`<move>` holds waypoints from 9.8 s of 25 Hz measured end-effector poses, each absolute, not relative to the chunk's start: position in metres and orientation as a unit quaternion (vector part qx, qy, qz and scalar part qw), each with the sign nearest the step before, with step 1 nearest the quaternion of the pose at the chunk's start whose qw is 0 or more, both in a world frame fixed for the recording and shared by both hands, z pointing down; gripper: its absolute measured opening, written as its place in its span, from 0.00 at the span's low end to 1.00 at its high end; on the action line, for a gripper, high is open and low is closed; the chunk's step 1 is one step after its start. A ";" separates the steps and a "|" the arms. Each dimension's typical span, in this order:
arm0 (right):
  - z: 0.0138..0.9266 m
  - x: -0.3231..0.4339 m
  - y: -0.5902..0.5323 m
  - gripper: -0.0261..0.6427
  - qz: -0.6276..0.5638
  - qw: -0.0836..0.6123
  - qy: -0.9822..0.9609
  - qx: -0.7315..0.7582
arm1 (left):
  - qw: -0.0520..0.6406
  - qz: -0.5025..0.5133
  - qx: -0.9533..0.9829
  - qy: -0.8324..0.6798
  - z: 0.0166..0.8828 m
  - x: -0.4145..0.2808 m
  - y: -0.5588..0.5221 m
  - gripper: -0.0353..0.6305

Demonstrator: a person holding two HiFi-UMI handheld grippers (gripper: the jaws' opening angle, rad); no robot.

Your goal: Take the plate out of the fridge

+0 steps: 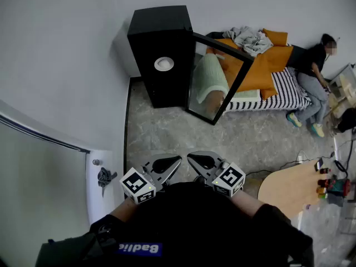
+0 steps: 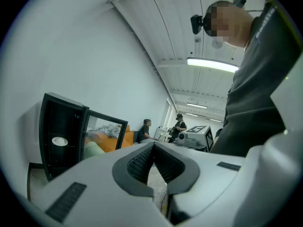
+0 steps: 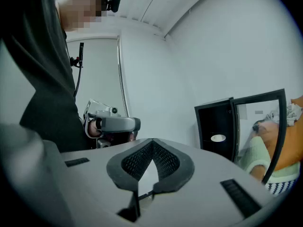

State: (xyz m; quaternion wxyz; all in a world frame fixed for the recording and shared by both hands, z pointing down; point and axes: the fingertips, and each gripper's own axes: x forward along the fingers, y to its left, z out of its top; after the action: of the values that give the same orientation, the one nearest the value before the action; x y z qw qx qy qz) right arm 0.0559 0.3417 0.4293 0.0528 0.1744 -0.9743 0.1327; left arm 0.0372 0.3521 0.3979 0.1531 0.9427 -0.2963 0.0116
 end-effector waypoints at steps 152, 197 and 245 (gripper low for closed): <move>0.472 -0.006 -0.071 0.03 0.198 0.110 -0.928 0.295 | 0.497 -0.170 0.771 -0.360 0.588 -0.143 -0.170 0.06; 0.533 0.054 -0.064 0.03 0.282 0.188 -0.883 0.323 | 0.601 -0.259 0.598 -0.462 0.747 -0.158 -0.246 0.12; 0.571 0.095 -0.064 0.03 0.356 0.233 -0.845 0.324 | 0.657 -0.304 0.438 -0.533 0.836 -0.172 -0.291 0.11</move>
State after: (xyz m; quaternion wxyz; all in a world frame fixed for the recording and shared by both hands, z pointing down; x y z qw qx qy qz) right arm 0.0949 -0.0641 0.5715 0.2330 0.3235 -0.8450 0.3564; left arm -0.1722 -0.2906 0.8362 0.6572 0.4378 -0.5327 -0.3044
